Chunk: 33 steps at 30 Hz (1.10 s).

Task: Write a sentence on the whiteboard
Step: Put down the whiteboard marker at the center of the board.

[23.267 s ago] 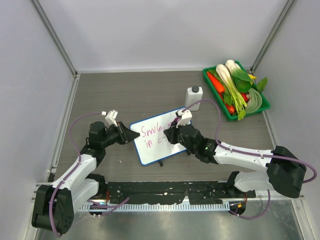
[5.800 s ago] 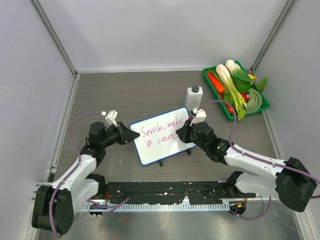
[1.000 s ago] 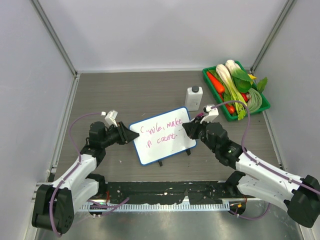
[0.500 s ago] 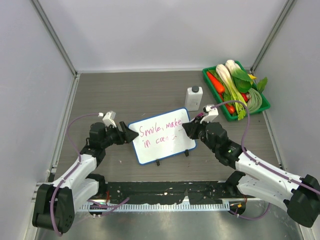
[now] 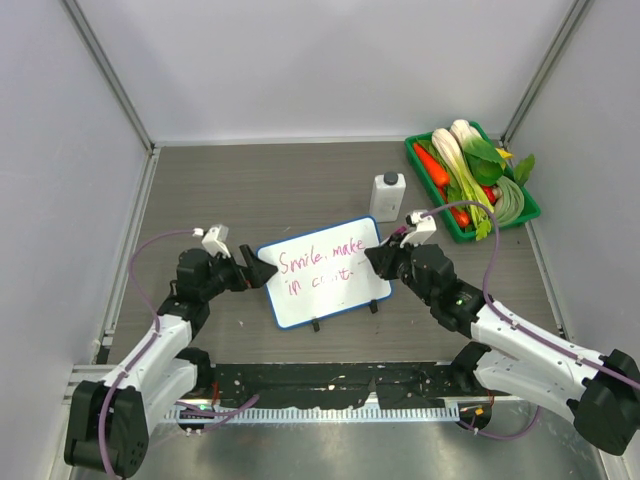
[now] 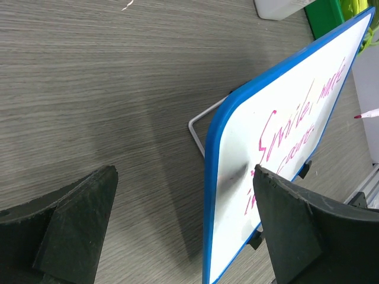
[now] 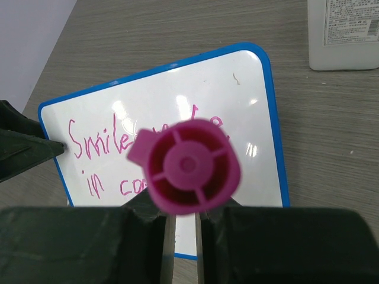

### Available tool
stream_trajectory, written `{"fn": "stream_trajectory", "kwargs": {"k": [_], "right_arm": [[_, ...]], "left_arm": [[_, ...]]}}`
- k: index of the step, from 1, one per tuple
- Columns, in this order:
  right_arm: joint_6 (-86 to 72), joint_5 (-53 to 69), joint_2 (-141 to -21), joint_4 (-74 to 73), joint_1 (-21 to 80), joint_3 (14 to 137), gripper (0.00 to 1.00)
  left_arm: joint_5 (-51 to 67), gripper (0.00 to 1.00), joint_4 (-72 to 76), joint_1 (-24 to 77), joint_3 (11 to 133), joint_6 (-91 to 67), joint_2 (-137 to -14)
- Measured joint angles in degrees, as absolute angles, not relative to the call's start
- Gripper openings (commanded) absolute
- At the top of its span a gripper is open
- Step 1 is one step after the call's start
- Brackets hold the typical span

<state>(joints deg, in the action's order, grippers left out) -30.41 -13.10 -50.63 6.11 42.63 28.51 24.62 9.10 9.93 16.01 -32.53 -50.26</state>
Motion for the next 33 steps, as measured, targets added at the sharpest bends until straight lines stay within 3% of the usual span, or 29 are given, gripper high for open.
{"fn": "stream_trajectory", "kwargs": {"k": [14,23,33], "right_arm": [[-30.5,-13.4,-50.7,-5.9,42.5,35.1,0.01],[-32.1,-14.9,-50.7,-18.5,40.7,40.8,0.01],[-33.2,-15.5,-58.4,-32.5,35.7,50.8,0.01]], "left_arm": [[23.9,1.00,8.9,9.9,14.4,-32.6,-46.0],[22.8,1.00,8.4,9.9,10.7,-32.8,-34.2],[21.7,0.99,7.2,9.9,10.5,-33.0,-32.0]]}}
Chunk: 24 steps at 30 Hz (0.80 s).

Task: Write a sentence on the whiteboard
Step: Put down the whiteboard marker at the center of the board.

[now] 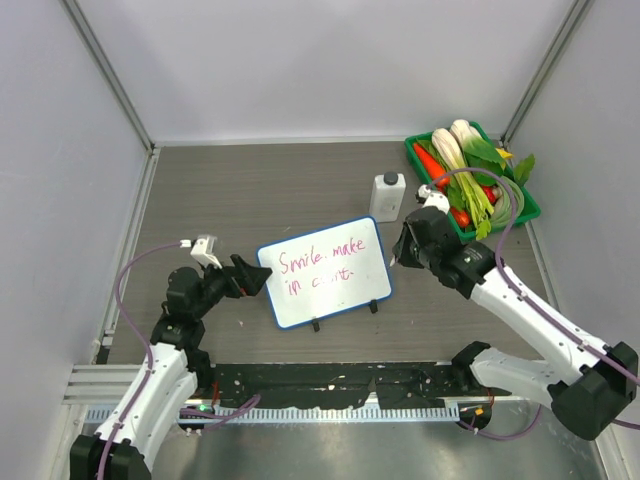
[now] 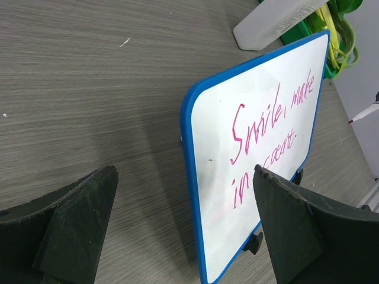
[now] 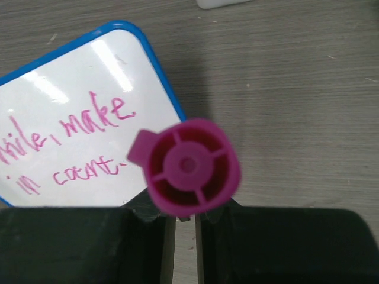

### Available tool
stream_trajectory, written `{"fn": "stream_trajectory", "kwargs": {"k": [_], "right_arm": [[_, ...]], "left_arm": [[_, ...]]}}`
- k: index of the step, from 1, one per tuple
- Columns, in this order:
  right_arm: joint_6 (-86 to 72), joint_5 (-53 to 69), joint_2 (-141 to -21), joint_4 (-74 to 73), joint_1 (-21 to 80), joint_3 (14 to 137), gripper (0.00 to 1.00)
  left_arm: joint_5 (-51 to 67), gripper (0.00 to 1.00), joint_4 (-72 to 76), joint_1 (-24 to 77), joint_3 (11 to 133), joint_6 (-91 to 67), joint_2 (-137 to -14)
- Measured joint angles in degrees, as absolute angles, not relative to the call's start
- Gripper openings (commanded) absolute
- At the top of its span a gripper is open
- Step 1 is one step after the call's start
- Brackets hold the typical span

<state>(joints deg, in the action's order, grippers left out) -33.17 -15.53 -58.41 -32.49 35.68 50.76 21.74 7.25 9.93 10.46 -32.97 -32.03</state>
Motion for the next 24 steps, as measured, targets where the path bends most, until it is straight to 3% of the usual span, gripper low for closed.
{"fn": "stream_trajectory", "kwargs": {"k": [8,24], "right_arm": [[-32.8,-8.4,-67.4,-42.0,26.6,53.0,0.01],[-29.2,4.1,-85.1,-45.5,21.7,51.1,0.01]], "left_arm": [[20.6,0.99,6.0,9.9,10.4,-33.0,-31.7],[20.5,1.00,5.6,9.9,10.4,-33.0,-31.5]]}}
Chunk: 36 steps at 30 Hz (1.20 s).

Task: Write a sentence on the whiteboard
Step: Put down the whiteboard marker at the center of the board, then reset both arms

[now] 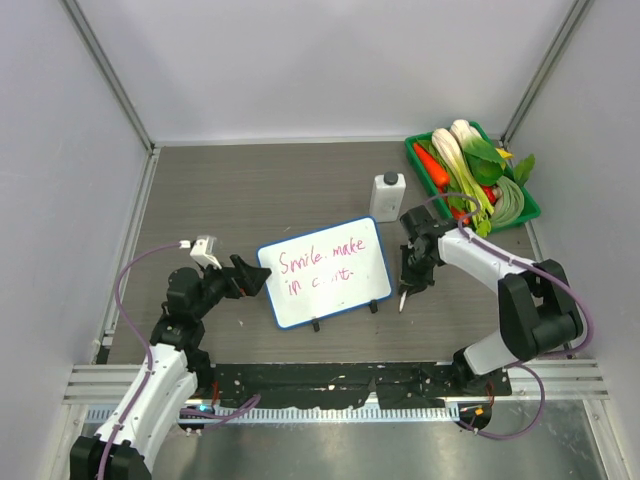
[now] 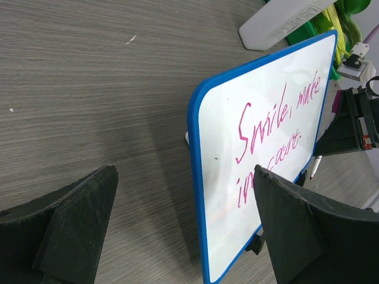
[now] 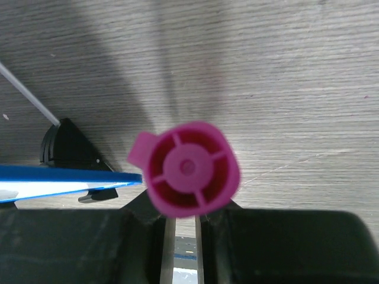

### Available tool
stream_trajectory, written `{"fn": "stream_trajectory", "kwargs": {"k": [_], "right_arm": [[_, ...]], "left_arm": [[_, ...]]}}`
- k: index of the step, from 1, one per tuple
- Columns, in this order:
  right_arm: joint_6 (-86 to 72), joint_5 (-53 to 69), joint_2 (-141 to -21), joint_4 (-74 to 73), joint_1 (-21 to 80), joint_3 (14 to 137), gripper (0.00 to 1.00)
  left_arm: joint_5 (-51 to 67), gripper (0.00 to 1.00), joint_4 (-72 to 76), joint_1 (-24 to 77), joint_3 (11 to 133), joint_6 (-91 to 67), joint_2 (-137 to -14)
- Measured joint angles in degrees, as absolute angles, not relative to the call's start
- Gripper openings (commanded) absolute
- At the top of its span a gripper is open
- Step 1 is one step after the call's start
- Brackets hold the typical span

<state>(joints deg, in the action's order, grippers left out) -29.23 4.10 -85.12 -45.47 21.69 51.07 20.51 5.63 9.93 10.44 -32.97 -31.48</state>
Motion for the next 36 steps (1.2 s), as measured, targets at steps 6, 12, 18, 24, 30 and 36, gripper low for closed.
{"fn": "stream_trajectory", "kwargs": {"k": [6,12,18,24,30,36], "right_arm": [[-27.9,6.9,-88.0,-44.2,19.1,50.5,0.03],[-26.9,10.2,-90.0,-43.5,18.2,50.2,0.13],[-25.9,11.3,-90.0,-43.2,18.2,50.1,0.27],[-25.5,11.3,-90.0,-42.2,18.2,50.1,0.37],[-25.3,9.3,-87.9,-42.4,18.2,50.1,0.65],[-25.0,7.0,-82.7,-42.6,18.2,50.1,0.66]], "left_arm": [[20.5,1.00,5.7,9.9,10.4,-33.0,-31.8],[20.5,1.00,5.6,9.9,10.4,-33.0,-32.1],[20.5,1.00,5.7,9.9,10.4,-33.0,-32.1],[20.5,1.00,5.6,9.9,10.4,-33.0,-32.1],[20.5,1.00,5.6,9.9,10.4,-33.0,-32.1],[20.5,1.00,5.7,9.9,10.4,-33.0,-32.1]]}}
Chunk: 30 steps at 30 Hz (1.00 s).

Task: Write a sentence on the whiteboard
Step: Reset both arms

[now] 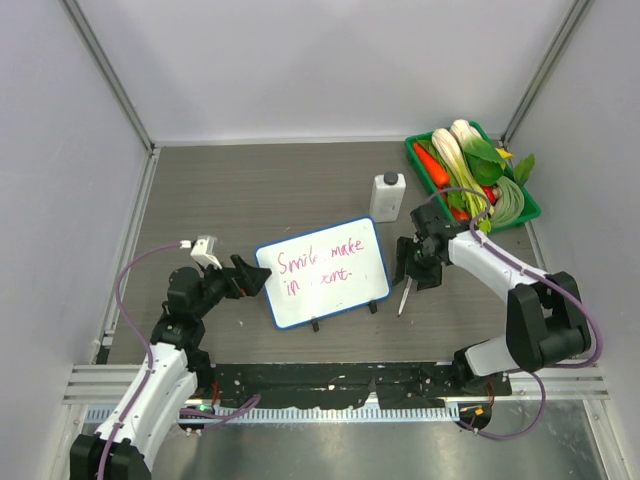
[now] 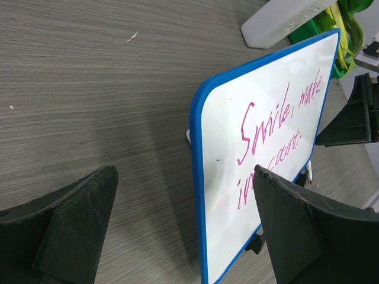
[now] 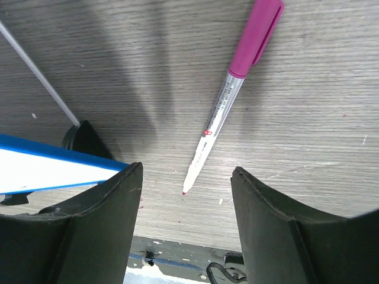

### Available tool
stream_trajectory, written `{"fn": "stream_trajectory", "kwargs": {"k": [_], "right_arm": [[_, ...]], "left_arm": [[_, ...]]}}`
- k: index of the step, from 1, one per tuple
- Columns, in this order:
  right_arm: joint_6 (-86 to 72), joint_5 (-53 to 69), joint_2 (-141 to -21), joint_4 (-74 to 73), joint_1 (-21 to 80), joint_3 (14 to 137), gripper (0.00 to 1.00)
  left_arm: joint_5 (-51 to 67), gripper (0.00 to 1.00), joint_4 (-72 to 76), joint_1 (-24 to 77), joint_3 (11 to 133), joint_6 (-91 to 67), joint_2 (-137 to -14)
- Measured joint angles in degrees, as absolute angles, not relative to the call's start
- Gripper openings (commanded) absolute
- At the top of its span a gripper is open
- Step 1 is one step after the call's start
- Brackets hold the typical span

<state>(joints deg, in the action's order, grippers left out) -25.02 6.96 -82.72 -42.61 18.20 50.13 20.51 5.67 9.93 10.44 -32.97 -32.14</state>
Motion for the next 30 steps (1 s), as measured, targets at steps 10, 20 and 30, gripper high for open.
{"fn": "stream_trajectory", "kwargs": {"k": [10,20,30], "right_arm": [[-25.5,2.8,-76.2,-42.2,18.2,50.2,0.71],[-25.6,-1.6,-60.4,-37.2,18.2,48.0,0.82],[-25.6,-2.0,-50.7,-31.7,18.2,44.2,0.87]], "left_arm": [[20.6,1.00,5.4,9.9,10.7,-34.0,-32.8],[20.1,1.00,2.5,9.9,18.3,-39.8,-31.1],[16.5,1.00,-10.1,9.9,32.2,-42.4,-36.9]]}}
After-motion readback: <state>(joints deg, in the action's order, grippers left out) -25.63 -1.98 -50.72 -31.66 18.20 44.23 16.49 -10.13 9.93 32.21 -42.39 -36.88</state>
